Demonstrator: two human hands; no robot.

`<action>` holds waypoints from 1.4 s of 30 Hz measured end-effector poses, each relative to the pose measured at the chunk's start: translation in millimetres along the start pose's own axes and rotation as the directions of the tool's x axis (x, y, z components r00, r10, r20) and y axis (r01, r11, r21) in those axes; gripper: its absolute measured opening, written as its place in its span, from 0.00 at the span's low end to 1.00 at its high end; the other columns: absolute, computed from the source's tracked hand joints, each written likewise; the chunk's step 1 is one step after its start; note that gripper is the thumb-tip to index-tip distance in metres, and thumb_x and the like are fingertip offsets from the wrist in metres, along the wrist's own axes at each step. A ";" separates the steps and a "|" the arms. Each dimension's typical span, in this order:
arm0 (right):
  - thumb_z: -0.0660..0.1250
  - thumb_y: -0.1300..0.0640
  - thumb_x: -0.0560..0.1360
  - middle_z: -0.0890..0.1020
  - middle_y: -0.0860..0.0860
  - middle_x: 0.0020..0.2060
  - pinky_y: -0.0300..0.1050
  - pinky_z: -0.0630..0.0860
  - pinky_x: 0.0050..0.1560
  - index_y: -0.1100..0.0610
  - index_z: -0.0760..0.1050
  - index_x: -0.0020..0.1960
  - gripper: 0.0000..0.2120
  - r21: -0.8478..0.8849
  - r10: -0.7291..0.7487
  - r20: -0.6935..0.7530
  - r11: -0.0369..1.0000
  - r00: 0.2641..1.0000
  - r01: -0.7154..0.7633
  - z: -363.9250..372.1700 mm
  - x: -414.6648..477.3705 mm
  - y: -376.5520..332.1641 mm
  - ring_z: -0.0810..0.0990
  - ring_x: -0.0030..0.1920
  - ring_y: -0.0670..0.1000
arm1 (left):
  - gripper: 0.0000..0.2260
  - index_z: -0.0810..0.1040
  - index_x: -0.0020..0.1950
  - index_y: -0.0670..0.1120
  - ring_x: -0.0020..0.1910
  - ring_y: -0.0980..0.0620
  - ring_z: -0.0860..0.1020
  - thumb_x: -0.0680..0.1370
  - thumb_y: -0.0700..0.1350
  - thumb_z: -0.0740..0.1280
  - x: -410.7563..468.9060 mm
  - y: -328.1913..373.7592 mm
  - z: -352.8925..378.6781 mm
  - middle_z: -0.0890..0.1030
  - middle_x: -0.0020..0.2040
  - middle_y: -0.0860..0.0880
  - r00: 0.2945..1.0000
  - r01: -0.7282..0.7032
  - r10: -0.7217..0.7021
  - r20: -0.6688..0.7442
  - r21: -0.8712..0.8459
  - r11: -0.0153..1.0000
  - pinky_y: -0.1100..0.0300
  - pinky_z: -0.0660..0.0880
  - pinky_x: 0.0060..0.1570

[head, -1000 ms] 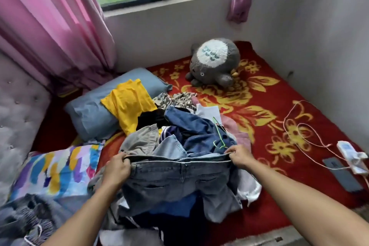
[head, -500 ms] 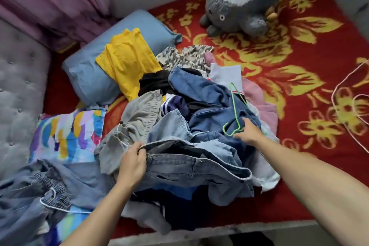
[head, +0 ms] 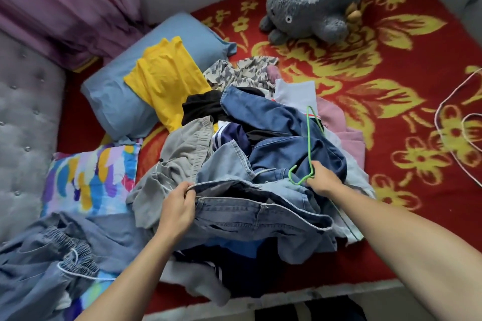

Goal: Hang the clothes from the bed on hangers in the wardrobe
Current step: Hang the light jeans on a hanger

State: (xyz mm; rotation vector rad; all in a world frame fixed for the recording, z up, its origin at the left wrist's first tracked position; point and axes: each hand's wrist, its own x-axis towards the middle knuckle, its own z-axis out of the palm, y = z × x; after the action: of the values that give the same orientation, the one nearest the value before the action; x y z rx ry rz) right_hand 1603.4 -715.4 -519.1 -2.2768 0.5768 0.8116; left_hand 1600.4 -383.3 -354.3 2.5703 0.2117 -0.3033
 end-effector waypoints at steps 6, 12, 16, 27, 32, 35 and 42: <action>0.57 0.45 0.80 0.81 0.63 0.47 0.51 0.71 0.45 0.57 0.79 0.46 0.18 0.124 0.008 -0.516 0.990 0.857 0.066 -67.1 -59.3 -27.6 0.79 0.50 0.65 | 0.09 0.77 0.43 0.42 0.41 0.48 0.75 0.79 0.40 0.59 9.2 -1.8 -5.8 0.80 0.39 0.49 0.997 -0.037 0.038 0.066 -0.019 0.999 0.56 0.65 0.40; 0.71 0.40 0.69 0.69 0.46 0.20 0.43 0.61 0.30 0.54 0.84 0.35 0.17 0.180 -0.361 -0.383 0.873 0.850 0.452 -144.3 -129.8 -63.9 0.65 0.24 0.43 | 0.11 0.73 0.38 0.46 0.43 0.44 0.75 0.80 0.41 0.57 19.6 -1.6 -10.0 0.77 0.38 0.46 0.991 -0.033 0.031 0.132 0.010 0.999 0.55 0.63 0.39; 0.72 0.35 0.62 0.77 0.52 0.24 0.47 0.66 0.35 0.52 0.84 0.33 0.19 0.212 -0.472 -0.238 0.828 0.849 0.520 -154.2 -148.2 -72.6 0.71 0.28 0.49 | 0.13 0.69 0.35 0.47 0.42 0.42 0.75 0.79 0.40 0.58 21.6 1.1 -15.8 0.76 0.37 0.45 0.986 -0.063 0.059 0.154 0.018 0.998 0.55 0.63 0.39; 0.72 0.48 0.73 0.69 0.45 0.17 0.38 0.61 0.27 0.58 0.82 0.33 0.15 0.414 -0.502 0.023 0.792 0.865 0.449 -50.7 -135.5 -137.9 0.62 0.22 0.43 | 0.10 0.74 0.39 0.47 0.37 0.50 0.72 0.79 0.40 0.60 3.6 13.9 -15.0 0.75 0.35 0.50 0.941 -0.275 0.276 0.197 -0.032 0.961 0.56 0.62 0.38; 0.73 0.44 0.71 0.78 0.53 0.30 0.40 0.68 0.34 0.64 0.81 0.37 0.21 0.444 -0.527 0.095 0.782 0.845 0.438 -25.7 -136.6 -131.7 0.73 0.32 0.47 | 0.11 0.71 0.39 0.39 0.40 0.43 0.75 0.79 0.43 0.59 -0.7 -10.8 -20.9 0.77 0.37 0.43 0.930 -0.235 0.212 0.301 0.042 0.971 0.50 0.68 0.41; 0.67 0.31 0.68 0.79 0.53 0.28 0.43 0.71 0.36 0.59 0.83 0.38 0.29 0.378 -0.410 0.066 0.854 0.909 0.358 -35.2 -130.7 -93.5 0.74 0.29 0.46 | 0.14 0.69 0.37 0.42 0.37 0.45 0.74 0.75 0.50 0.55 -4.8 -22.9 -25.6 0.75 0.34 0.45 0.952 -0.198 0.192 0.239 -0.001 0.980 0.48 0.70 0.41; 0.64 0.42 0.77 0.66 0.48 0.21 0.43 0.62 0.32 0.55 0.77 0.26 0.25 0.405 -0.266 -0.109 0.868 0.958 0.287 -7.1 -136.4 -78.7 0.64 0.23 0.45 | 0.11 0.71 0.39 0.42 0.38 0.45 0.74 0.80 0.44 0.59 -6.9 19.0 -27.7 0.75 0.35 0.46 0.940 -0.258 0.271 0.207 -0.091 0.962 0.49 0.68 0.40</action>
State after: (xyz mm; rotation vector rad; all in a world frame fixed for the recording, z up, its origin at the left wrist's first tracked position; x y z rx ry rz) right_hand 1554.7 -640.8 -389.0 -1.9253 0.3863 0.4382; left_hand 1602.6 -385.3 -320.2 2.4418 -0.2017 -0.4636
